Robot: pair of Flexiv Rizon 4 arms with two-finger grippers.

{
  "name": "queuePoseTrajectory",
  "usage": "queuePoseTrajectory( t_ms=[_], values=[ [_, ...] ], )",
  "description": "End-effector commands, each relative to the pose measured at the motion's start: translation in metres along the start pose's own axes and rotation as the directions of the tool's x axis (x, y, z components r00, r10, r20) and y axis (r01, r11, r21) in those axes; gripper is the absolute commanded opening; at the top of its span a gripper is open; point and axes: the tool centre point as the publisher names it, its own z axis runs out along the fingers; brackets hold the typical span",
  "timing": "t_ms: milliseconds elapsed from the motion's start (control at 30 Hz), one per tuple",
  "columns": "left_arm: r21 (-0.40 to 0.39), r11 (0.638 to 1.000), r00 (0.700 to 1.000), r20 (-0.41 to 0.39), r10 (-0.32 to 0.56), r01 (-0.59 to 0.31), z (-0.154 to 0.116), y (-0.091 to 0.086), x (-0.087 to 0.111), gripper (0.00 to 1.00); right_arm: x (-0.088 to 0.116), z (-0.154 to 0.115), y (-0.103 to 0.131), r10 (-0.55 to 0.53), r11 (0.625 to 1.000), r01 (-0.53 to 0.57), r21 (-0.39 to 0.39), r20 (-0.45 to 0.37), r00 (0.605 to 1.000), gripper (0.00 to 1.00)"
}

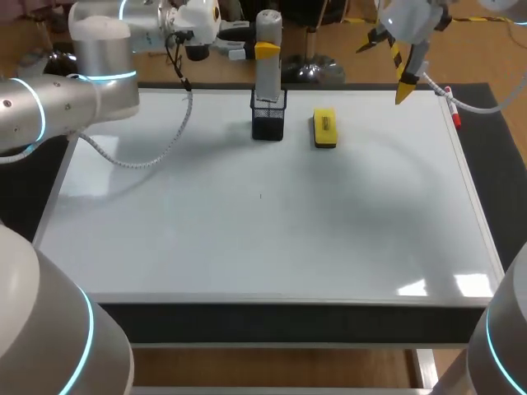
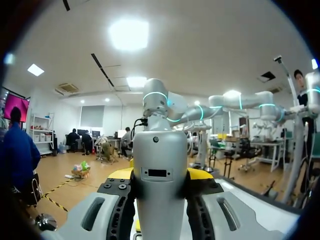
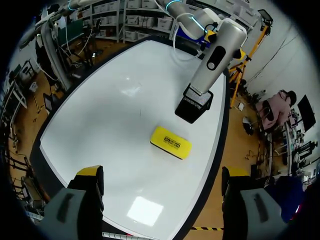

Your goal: Pick up the inspection probe, press it on each red-marked spot on the whiteboard one by one, put down the probe, pick up the eraser, and wipe off all the red marks.

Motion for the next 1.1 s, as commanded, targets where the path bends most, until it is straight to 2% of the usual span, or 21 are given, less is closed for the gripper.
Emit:
queuePoseTrajectory(
  t_ms=[33,767,1100],
  values=[
    [0.003,1.000,1.000,0.005,0.001,-0.001,0.000,0.003,0.001,0.00,0.000,-0.001,0.000,-0.001,1.000,0.001,0.004,-0.003,1.000,1.00],
    [0.008,1.000,0.999,0.036,0.003,-0.003,0.004,0.033,-0.004,0.00,0.000,-0.001,0.000,-0.001,1.000,0.001,0.004,-0.003,1.000,1.00],
    [0.019,0.999,0.999,0.028,0.040,-0.040,0.003,0.038,-0.005,0.00,0.000,-0.001,0.000,-0.001,1.000,0.001,0.004,-0.003,1.000,1.00]
  ],
)
